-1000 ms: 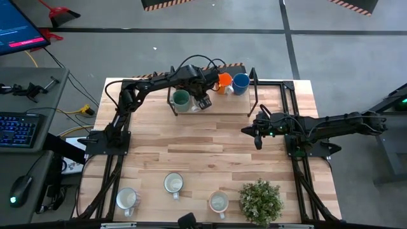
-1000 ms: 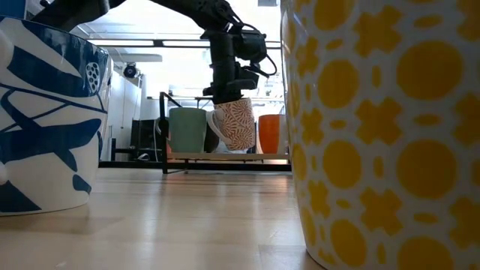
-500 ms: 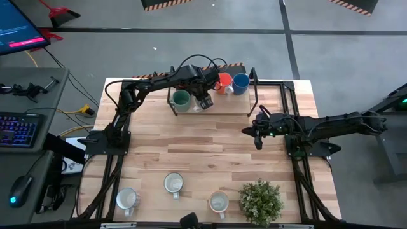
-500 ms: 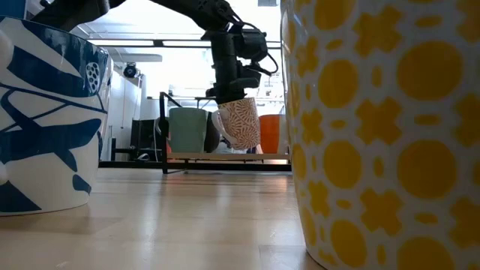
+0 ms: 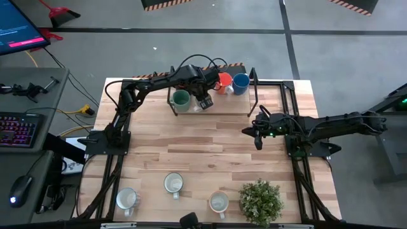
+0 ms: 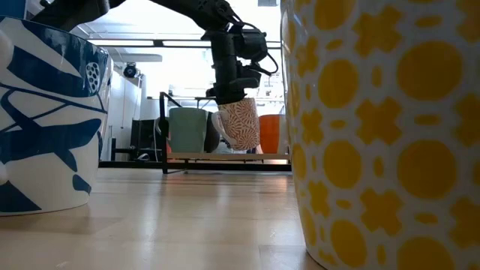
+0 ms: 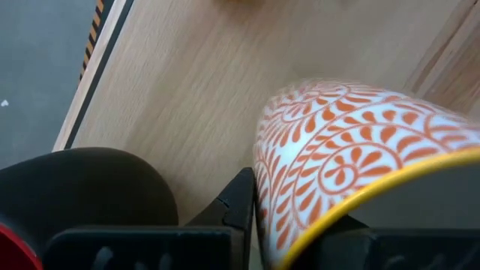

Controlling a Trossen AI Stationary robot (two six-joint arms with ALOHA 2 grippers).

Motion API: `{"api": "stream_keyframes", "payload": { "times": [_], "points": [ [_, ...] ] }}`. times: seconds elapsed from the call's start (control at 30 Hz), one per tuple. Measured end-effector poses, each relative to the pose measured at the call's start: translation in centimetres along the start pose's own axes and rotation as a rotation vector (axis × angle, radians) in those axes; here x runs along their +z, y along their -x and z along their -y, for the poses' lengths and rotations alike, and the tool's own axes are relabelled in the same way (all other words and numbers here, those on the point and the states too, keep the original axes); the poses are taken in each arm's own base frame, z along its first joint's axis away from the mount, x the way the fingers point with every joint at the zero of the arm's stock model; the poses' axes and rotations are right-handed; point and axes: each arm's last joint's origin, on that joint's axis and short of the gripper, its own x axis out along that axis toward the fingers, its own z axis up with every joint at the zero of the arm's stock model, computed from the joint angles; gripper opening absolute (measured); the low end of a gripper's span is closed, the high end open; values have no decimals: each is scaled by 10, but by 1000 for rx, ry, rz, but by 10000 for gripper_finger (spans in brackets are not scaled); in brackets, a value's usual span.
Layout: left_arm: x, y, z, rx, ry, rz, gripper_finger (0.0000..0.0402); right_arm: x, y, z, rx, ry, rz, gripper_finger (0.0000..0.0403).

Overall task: Place coffee mugs
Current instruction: Put the orange pattern mug on the shelf

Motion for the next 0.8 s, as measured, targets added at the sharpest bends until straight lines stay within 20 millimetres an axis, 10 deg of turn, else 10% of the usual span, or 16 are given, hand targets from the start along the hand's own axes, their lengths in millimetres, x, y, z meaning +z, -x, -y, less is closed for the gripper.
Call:
{"api": "stream_keyframes", "payload": {
  "times": [0.8],
  "points": [
    [1, 0, -1, 9, 1, 12, 85, 0, 0, 0, 1, 0, 1, 2]
  ]
}}
